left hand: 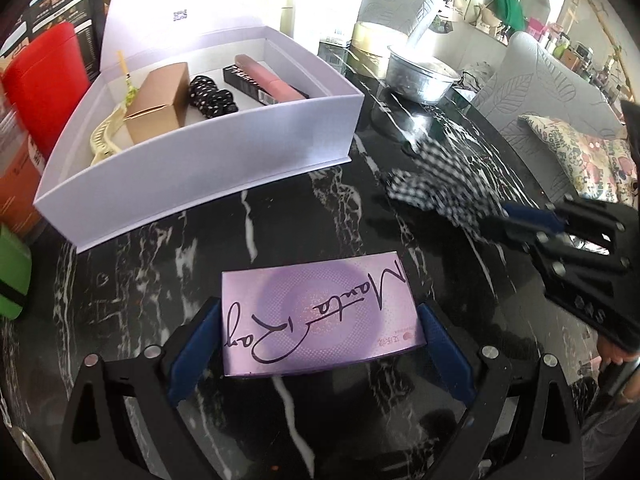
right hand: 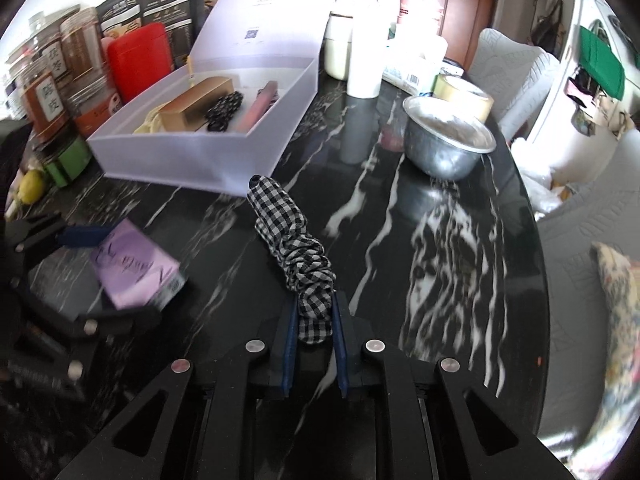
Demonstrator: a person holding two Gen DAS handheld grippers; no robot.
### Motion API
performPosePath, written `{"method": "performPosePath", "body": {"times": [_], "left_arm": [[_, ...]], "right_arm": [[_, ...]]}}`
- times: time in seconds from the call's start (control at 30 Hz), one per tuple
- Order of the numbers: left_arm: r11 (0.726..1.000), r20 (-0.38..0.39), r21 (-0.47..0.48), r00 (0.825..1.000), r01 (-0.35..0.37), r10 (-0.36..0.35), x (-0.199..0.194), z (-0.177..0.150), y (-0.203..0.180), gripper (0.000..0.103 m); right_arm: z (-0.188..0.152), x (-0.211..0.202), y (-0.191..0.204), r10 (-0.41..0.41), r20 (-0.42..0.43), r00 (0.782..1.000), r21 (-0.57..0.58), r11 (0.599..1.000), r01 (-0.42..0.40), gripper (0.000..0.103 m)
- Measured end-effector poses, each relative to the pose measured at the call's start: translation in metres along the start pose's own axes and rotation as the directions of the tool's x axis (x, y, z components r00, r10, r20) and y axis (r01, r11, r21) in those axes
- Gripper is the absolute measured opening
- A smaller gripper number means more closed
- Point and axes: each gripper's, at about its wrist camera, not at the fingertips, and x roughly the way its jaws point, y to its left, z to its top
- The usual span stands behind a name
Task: Organize rigid objects
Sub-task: 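Grasp the gingham scrunchie with the right tool while the left tool holds the card, then carry the card and gingham scrunchie toward the white box with both tools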
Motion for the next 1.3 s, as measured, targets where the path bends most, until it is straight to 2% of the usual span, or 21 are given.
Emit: {"method": "performPosePath", "body": {"times": [0.1, 0.13, 0.17, 0.23, 0.43, 0.53, 0.57, 0.87, 1.3], "left_arm": [[1.0, 0.0, -0.003, 1.0, 0.001, -0.001, -0.002, -0.002, 0.002, 0.097], [1.0, 0.001, -0.004, 1.0, 0.0, 0.0, -0.003, -0.003, 0.003, 0.097], [1.0, 0.002, -0.005, 1.0, -0.001, 0.001, -0.004, -0.003, 0.003, 0.097], [1.0, 0.007, -0.007, 1.0, -0.003, 0.003, -0.006, -0.004, 0.004, 0.097], [1.0, 0.019, -0.02, 1.0, -0.017, 0.018, -0.012, -0.007, 0.009, 0.097], [0.999, 0.019, -0.026, 1.0, -0.022, 0.022, -0.013, -0.007, 0.013, 0.097], [0.999, 0.02, -0.028, 1.0, -0.022, 0.022, -0.013, -0.007, 0.014, 0.097], [1.0, 0.03, -0.029, 1.0, -0.009, 0.009, -0.022, -0.01, 0.016, 0.097], [0.999, 0.1, -0.033, 0.995, -0.019, 0.023, -0.057, -0.022, 0.019, 0.097]], "right_arm": [[-0.008, -0.005, 0.005, 0.03, -0.002, 1.0, 0.012, 0.999, -0.03, 0.019], [-0.01, -0.006, 0.008, 0.037, 0.004, 0.999, 0.007, 0.999, -0.037, 0.023], [-0.01, -0.005, 0.009, 0.036, 0.009, 0.999, 0.001, 0.999, -0.036, 0.035], [-0.007, -0.004, 0.011, 0.025, 0.015, 1.0, -0.003, 1.0, -0.025, 0.05], [0.001, 0.013, 0.016, 0.002, -0.003, 1.0, -0.023, 1.0, -0.002, 0.049], [0.002, 0.019, 0.02, -0.002, -0.009, 1.0, -0.029, 1.0, 0.002, 0.021], [0.002, 0.02, 0.021, -0.002, -0.008, 1.0, -0.033, 0.999, 0.002, 0.02], [-0.001, -0.001, 0.024, 0.001, 0.046, 0.999, -0.007, 1.0, -0.001, 0.019], [-0.006, -0.036, 0.05, 0.024, 0.098, 0.995, -0.024, 0.999, -0.022, 0.019]]}}
